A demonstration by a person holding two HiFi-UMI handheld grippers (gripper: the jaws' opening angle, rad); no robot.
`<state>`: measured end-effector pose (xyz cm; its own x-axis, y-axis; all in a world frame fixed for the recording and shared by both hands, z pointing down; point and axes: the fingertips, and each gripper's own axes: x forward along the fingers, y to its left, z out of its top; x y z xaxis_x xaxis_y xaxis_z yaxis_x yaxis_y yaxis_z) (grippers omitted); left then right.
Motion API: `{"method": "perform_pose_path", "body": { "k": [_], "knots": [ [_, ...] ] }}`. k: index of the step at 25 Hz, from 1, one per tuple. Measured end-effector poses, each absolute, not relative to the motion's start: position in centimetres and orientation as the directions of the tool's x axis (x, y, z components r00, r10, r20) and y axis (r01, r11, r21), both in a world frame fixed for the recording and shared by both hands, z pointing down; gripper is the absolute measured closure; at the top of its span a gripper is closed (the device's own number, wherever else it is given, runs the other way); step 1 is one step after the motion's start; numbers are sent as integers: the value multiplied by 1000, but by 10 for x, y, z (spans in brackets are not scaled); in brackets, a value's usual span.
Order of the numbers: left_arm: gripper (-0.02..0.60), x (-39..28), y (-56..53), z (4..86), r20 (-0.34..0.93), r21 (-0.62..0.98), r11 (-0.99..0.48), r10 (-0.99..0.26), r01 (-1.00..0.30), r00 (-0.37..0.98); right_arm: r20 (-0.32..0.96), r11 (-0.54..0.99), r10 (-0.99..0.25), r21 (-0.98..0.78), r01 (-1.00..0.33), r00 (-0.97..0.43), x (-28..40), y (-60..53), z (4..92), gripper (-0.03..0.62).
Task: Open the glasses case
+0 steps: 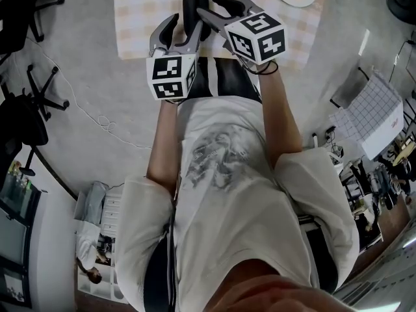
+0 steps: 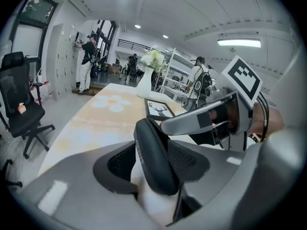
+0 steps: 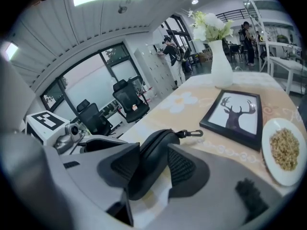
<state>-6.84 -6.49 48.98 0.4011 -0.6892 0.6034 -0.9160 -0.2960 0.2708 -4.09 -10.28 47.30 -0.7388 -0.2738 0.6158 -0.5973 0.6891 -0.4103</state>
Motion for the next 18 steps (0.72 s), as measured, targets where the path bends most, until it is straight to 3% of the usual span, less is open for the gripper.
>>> {"method": "perform_pose_path", "body": {
  "k": [15,18],
  "knots": [
    [364,-79,-61,493,626,251,-270,-687,-929,369,669,706,-280,-343,-620,-689,-41,-98,481,407],
    [390,-81,-60,493,641,220,-268,-685,-938,346,675,718,-290,-315,-621,-678,-42,-96,480,407]
  ]
}}
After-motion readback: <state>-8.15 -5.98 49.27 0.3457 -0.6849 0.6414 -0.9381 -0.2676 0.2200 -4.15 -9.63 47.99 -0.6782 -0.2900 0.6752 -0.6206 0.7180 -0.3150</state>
